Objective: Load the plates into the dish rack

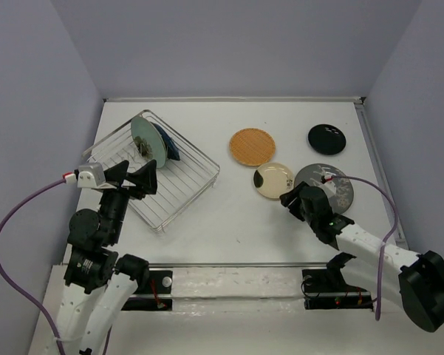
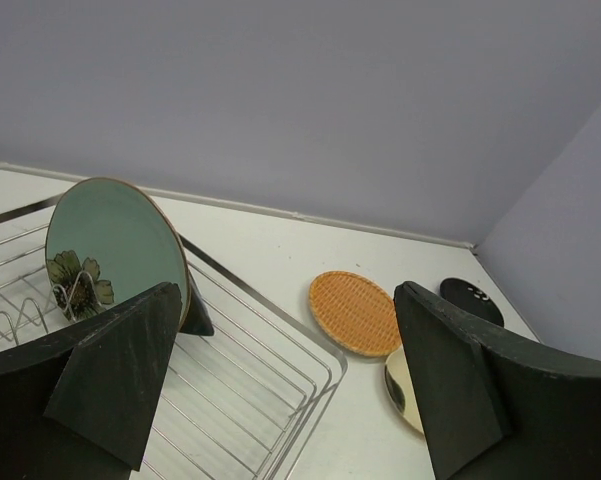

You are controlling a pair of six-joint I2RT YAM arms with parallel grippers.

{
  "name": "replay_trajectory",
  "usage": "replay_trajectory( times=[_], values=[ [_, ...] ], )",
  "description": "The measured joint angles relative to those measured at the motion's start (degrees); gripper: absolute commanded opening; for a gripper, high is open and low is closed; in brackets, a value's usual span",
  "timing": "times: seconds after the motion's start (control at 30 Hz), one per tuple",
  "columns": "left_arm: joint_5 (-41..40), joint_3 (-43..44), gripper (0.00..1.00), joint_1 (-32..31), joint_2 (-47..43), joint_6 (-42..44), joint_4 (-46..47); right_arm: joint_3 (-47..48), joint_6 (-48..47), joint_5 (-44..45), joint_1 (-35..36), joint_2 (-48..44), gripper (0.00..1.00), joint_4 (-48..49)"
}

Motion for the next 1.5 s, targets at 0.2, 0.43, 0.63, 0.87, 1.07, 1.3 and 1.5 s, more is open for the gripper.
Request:
replay_trajectory(
  times=[0.2,0.43,0.63,0.87,1.07,1.3,1.5],
  values=[
    [0.3,0.0,0.99,0.0,0.2,0.0,0.0,-0.9,6.7,0.9,-0.4,2.2,0.55,3.2],
    [0.3,0.0,0.99,-0.5,0.2,0.0,0.0,-0.9,11.5,0.4,-1.9,11.2,0.46,9.7],
    [0.3,0.0,0.99,-0.5,0.2,0.0,0.0,0.3,14.5,0.4,-2.6,18.2,0.38,15.1],
    [0.2,0.0,0.99,-0.7,0.2,0.0,0.0,1.1,15.5,0.4,-2.7,21.7,0.07,18.5],
    [0.1,0.0,0.99,-0.7,0.2,0.0,0.0,0.5,12.4,-1.1,-2.8,15.7,0.07,15.7],
    [0.0,0.0,0.99,-0.7,0.2,0.0,0.0,0.8,5.8,-1.8,-0.6,1.5,0.07,3.3],
    [0.0,0.0,0.99,-0.3,0.2,-0.1,0.0,7.7,-2.7,-2.0,0.9,-8.8,0.07,-7.1]
  ],
)
